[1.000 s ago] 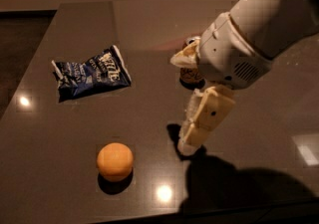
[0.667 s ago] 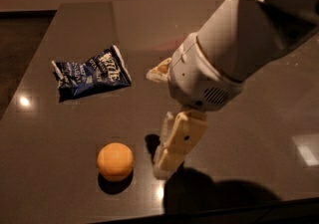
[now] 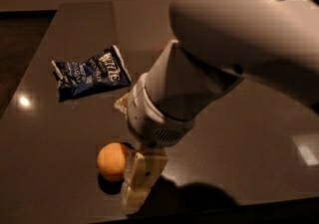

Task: Move orange near blue chip bag

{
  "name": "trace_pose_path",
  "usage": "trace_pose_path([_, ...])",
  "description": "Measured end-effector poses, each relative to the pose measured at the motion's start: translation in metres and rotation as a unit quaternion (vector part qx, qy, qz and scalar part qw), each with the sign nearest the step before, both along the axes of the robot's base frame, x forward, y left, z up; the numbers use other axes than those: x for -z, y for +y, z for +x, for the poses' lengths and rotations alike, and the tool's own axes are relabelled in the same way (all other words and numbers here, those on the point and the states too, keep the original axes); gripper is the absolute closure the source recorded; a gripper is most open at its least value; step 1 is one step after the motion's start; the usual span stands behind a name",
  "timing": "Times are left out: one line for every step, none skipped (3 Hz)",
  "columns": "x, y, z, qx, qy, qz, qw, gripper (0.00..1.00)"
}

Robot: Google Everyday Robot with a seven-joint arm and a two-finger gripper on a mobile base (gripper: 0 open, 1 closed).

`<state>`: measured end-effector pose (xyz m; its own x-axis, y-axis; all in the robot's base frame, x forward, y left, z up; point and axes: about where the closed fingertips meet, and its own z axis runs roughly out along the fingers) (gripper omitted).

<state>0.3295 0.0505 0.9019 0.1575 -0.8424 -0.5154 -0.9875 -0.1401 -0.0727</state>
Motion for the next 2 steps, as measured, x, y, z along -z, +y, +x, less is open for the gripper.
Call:
trace_pose_path([0.02,0.014,-0.004,-0.012,0.009,-0.01,0.9998,0.0])
trace_pose_path([0.034,0.021,-0.005,-0.017,0.013,-0.018,0.9996,0.0])
